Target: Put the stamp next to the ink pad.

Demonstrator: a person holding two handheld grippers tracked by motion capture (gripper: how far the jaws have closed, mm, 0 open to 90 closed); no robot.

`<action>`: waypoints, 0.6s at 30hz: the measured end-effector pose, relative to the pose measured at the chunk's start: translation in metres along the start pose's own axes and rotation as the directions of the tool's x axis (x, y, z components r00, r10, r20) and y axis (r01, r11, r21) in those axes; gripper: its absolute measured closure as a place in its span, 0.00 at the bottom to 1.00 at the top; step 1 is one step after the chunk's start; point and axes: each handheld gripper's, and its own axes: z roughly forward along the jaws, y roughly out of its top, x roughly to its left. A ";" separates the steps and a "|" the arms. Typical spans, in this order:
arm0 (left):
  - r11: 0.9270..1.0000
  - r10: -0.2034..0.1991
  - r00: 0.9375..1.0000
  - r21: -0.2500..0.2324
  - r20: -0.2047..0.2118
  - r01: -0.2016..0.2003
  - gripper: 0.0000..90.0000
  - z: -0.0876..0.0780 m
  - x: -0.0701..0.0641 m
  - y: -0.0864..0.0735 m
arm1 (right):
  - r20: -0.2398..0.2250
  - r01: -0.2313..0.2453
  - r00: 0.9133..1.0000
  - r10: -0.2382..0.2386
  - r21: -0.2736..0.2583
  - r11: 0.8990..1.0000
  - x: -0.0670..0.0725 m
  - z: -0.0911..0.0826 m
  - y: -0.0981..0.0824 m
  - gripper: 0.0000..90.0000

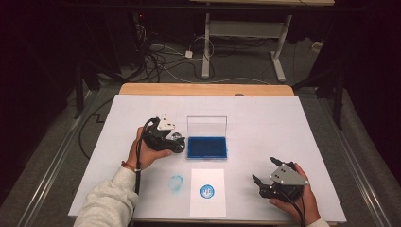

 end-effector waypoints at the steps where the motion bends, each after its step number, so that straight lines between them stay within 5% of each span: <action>1: 1.000 0.000 1.000 -0.006 0.004 0.000 0.39 -0.001 0.000 0.000 | -0.001 0.000 1.000 0.000 0.000 1.000 0.000 0.000 0.000 0.21; 18: 0.998 0.006 1.000 -0.062 0.007 -0.005 0.19 -0.004 -0.010 0.002 | 0.004 -0.001 1.000 0.001 0.000 1.000 0.000 0.000 0.001 0.21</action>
